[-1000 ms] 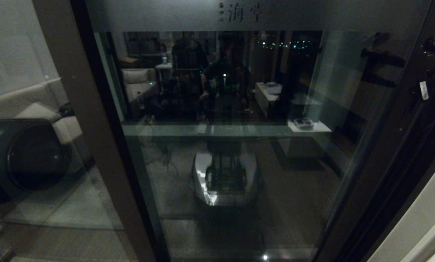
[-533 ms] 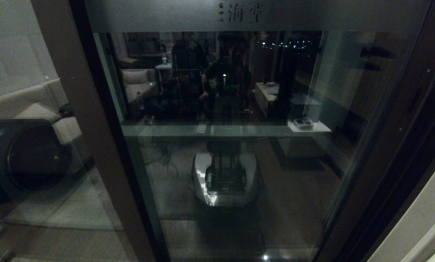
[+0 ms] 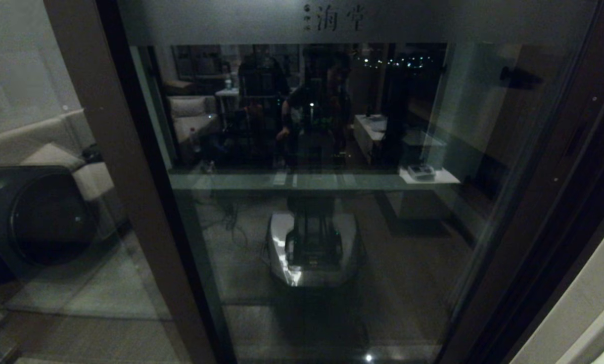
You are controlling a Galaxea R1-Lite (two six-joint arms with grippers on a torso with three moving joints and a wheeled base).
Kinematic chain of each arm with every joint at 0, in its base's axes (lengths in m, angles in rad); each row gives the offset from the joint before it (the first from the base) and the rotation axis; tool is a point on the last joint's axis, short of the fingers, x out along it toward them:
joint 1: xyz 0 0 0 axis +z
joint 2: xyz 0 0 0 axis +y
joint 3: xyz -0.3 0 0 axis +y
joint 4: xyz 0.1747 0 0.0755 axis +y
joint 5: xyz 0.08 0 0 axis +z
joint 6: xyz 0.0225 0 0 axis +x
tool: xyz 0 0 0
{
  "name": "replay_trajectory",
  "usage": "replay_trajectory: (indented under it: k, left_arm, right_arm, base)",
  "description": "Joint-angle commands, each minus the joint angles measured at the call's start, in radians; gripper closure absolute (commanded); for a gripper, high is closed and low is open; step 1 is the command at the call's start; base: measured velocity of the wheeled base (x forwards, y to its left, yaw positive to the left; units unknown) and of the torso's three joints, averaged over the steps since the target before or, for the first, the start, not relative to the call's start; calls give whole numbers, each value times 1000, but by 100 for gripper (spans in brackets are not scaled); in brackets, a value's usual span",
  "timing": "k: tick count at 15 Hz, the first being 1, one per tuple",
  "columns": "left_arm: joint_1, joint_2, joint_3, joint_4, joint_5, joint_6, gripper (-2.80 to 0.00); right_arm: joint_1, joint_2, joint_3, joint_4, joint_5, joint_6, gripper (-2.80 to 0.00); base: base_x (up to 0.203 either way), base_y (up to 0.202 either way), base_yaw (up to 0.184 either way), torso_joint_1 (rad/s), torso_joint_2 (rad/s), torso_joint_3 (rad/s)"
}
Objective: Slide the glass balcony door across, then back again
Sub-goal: Close the slid door
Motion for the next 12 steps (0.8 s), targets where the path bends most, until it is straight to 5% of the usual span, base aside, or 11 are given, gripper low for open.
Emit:
replay_trajectory:
  k: [1,12]
  left_arm:
    - [0,0,0,0,0,0,0]
    - [0,0,0,0,0,0,0]
  right_arm:
    - [-33,134,-82,-2,-1,17,0]
    - [-56,262,-169,-1,56,42,0]
  base:
    - [0,0,0,0,0,0]
    - [0,0,0,0,0,0]
